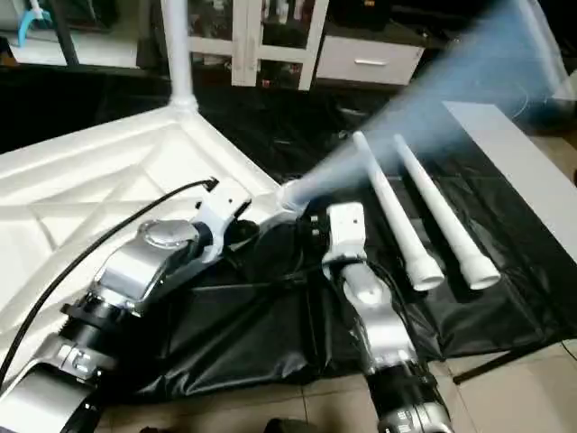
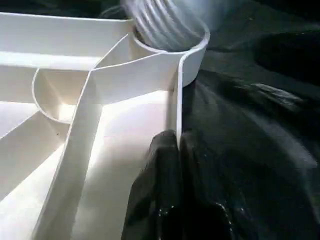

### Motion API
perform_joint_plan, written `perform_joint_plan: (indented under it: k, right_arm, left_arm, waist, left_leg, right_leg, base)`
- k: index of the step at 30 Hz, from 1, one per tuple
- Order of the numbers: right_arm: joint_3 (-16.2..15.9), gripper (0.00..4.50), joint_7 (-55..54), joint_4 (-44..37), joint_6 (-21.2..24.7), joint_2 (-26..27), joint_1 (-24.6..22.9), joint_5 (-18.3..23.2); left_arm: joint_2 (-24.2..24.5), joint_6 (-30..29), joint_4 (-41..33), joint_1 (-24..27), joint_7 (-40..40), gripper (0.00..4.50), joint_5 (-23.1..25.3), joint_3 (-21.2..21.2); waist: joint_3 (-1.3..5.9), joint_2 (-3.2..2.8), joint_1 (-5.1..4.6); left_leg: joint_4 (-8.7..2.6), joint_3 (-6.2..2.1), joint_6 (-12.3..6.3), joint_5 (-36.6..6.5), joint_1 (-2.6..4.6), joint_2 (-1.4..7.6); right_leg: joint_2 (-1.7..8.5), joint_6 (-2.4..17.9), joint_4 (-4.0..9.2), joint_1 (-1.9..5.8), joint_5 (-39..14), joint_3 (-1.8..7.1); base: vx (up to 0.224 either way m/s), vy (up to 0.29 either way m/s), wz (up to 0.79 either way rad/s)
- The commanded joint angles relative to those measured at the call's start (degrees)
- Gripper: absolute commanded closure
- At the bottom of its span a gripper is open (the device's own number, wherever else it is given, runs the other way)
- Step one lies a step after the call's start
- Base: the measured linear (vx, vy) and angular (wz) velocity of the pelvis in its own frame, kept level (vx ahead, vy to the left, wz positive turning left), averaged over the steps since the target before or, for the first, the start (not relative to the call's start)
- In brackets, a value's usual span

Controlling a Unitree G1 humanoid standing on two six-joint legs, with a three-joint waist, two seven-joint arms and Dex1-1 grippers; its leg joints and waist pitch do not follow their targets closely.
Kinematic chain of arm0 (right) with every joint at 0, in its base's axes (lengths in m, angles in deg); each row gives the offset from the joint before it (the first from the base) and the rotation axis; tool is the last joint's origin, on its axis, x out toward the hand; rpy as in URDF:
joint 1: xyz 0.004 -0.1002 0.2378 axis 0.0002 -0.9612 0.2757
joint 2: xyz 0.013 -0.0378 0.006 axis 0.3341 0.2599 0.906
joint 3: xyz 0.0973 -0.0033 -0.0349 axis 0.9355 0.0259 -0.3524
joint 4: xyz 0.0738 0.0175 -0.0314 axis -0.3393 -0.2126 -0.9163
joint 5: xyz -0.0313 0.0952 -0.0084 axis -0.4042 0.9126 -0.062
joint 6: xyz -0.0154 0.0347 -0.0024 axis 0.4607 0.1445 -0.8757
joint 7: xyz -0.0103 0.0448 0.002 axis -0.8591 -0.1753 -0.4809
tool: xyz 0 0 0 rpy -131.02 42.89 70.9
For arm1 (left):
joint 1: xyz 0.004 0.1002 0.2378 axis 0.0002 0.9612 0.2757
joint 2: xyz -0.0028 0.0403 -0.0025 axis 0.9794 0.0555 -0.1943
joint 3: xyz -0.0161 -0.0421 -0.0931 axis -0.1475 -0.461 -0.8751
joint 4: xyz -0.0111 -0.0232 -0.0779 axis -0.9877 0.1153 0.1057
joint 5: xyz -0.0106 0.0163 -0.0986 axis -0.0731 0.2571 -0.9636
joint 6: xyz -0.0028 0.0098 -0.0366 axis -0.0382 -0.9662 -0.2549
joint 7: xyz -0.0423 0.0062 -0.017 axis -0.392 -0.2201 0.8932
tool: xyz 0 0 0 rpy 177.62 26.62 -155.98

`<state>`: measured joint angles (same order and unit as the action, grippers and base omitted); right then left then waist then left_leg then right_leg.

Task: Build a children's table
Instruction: Insert table leg to table base

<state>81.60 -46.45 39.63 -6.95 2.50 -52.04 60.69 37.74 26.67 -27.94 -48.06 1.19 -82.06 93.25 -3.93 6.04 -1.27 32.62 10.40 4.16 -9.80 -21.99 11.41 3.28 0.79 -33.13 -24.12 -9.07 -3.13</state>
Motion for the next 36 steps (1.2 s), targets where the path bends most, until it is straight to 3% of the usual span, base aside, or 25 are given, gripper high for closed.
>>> perform_joint_plan:
  k: [1,7,13,18,19,22,24,29,36]
  right_arm:
    - [0.42,0.58,1.22,-3.03,1.2,-1.31,-0.84,0.71]
    - [1.64,0.58,1.99,-5.77,2.7,-2.07,-2.69,1.7]
    - [2.84,0.58,2.22,-7.41,4.86,-1.6,-4.04,2.33]
    - [2.9,0.58,2.57,-8.29,5.78,-1.33,-4.5,2.69]
    - [2.65,0.58,2.94,-9.02,6.26,-1.14,-4.9,2.88]
    - [2.56,0.58,3.23,-9.35,6.49,-0.98,-5.12,3.13]
    - [2.62,0.58,3.38,-9.63,6.72,-0.81,-5.15,3.36]
    - [2.77,0.58,3.9,-9.95,7.06,-0.48,-4.87,3.72]
    - [2.88,0.58,3.8,-10.33,7.16,0.19,-4.86,3.36]
  left_arm:
    - [0.24,-0.37,0.57,-0.72,-0.98,4.5,0.57,-0.54]
    - [0.48,-0.3,0.14,-0.34,-0.69,4.5,0.47,-0.3]
    - [0.8,0.22,-0.04,0.38,-0.15,4.5,0.62,0.39]
    - [1.14,1.38,-0.07,0.52,-0.08,4.5,1.0,0.83]
    - [2.18,4.34,-0.32,1.04,1.74,4.5,1.36,2.05]
    - [3.48,7.92,-1.17,1.91,4.59,4.5,1.63,3.8]
    - [4.94,10.95,-2.37,3.08,6.45,4.5,2.3,5.4]
    - [7.99,19.29,-3.14,5.53,10.51,4.5,3.21,7.97]
    - [10.01,27.64,-3.47,7.03,13.57,4.5,3.12,8.96]
  waist:
    - [3.68,-1.09,0.38]
    - [3.8,-1.12,0.57]
    - [4.2,-1.13,0.63]
    - [4.29,-1.21,0.72]
    - [4.61,-1.35,0.78]
    - [4.55,-1.49,0.91]
    - [4.22,-1.48,0.95]
    - [3.96,-1.86,1.51]
    - [4.04,-2.22,1.94]
  left_leg:
    - [-3.28,-0.33,-3.08,-8.35,1.03,1.91]
    - [-3.1,-0.23,-3.1,-9.05,1.14,1.9]
    - [-2.82,-0.22,-3.77,-6.72,1.2,1.9]
    - [-2.72,-0.22,-3.82,-6.86,1.24,1.92]
    - [-2.6,-0.27,-3.57,-6.97,1.28,1.94]
    - [-2.66,-0.33,-3.06,-7.9,1.31,1.98]
    - [-2.76,-0.28,-1.71,-10.86,1.35,2.05]
    - [-3.07,-0.57,1.54,-17.86,1.79,2.06]
    - [-3.05,-0.51,1.77,-17.72,1.64,1.93]
  right_leg:
    - [3.69,10.87,2.43,3.28,-2.4,2.6]
    - [3.76,11.15,2.59,3.27,-4.24,2.71]
    - [3.73,12.05,2.09,3.52,-0.91,2.68]
    - [3.75,12.42,2.04,3.58,-1.46,2.69]
    - [3.81,12.51,1.94,3.73,-1.62,2.67]
    - [3.83,12.06,2.05,3.6,-3.02,2.7]
    - [3.83,11.64,2.36,3.26,-6.64,2.73]
    - [3.82,7.9,3.34,2.49,-17.32,2.79]
    - [3.83,7.11,3.3,2.3,-18.41,2.95]
  base:
    - [0.0,0.0,0.0]
    - [0.0,0.0,0.0]
    - [0.0,0.0,0.0]
    - [0.0,0.0,0.0]
    - [0.0,0.0,0.0]
    - [0.0,0.0,0.0]
    - [0.0,0.0,0.0]
    - [0.0,0.0,0.0]
    - [0.0,0.0,0.0]
